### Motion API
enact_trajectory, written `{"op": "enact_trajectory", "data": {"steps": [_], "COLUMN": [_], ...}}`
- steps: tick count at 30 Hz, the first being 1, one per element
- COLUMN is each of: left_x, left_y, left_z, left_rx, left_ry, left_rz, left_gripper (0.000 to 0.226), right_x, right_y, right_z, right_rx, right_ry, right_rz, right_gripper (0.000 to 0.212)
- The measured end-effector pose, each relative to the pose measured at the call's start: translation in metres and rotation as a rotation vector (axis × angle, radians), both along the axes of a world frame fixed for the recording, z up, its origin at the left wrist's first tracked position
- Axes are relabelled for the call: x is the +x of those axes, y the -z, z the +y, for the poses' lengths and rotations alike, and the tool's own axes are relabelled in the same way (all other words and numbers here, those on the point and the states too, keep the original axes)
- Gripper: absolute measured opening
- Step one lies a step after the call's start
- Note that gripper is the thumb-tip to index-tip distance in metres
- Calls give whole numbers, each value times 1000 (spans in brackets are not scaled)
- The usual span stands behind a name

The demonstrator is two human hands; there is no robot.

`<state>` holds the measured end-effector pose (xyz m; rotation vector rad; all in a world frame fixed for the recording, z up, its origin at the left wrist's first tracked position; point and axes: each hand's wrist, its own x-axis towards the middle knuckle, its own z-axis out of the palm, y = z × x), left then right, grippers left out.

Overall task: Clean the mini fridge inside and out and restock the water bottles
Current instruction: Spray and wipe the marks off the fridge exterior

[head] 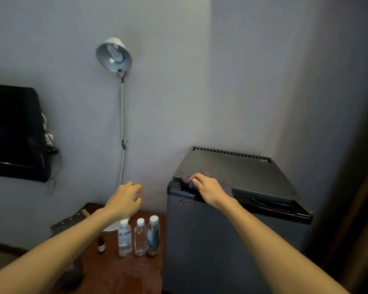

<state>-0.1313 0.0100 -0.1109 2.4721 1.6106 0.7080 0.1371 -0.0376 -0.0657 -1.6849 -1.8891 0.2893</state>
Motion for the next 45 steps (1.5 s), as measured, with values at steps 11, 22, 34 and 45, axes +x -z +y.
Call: {"op": "enact_trajectory", "data": {"steps": [11,22,34,45], "left_x": [-114,-225,-254,-232], "left_y": [28,184,302,317], "left_z": [-10,46,109,137], "left_rx": [1,-350,-586,-502], "left_ry": [-124,-218,-108,-4], "left_rz": [-12,-45,-431,-667], "left_gripper": [22,98,96,31], "right_x": [-28,-39,-210,-302], "right_y": [0,-6,56,264], "right_z": [45,156,229,236], "right_rx": [21,-130,66,-445], "right_ry": [193,417,73,-122], "right_rz": [-115,-251,-519,-569], "right_gripper": [34,39,39,37]}}
